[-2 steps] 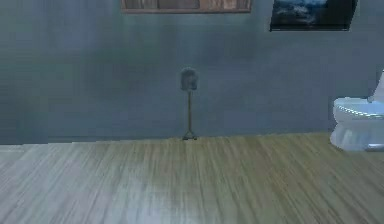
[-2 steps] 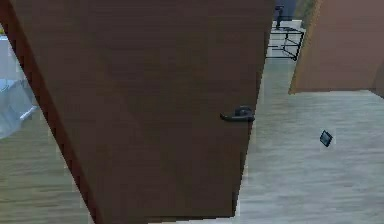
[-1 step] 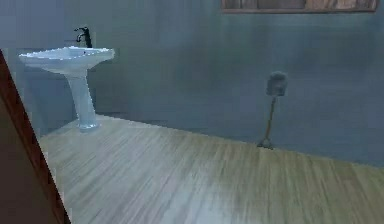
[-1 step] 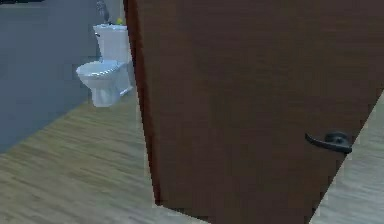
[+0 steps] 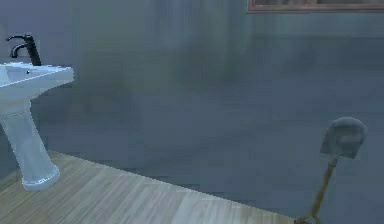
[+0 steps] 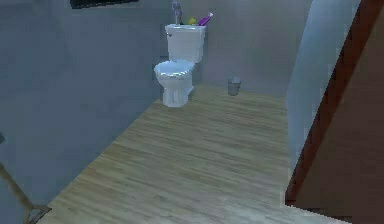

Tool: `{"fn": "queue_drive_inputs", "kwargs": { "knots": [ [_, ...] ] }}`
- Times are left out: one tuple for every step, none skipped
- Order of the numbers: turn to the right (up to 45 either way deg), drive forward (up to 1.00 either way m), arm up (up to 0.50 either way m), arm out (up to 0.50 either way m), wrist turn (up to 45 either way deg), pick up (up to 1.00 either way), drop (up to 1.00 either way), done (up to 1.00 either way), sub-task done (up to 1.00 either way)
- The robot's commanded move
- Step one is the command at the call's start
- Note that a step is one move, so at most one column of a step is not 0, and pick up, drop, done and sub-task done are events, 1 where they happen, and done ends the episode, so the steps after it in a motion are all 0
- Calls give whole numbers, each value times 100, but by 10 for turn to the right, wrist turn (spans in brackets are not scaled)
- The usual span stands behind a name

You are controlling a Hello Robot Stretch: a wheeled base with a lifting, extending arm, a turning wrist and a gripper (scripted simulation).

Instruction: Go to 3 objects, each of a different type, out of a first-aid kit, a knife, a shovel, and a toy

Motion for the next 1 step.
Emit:
{"fn": "queue_drive_inputs", "kwargs": {
  "knots": [
    [-30, 0, 0, 0, 0, 0, 0, 0, 0]
  ]
}}
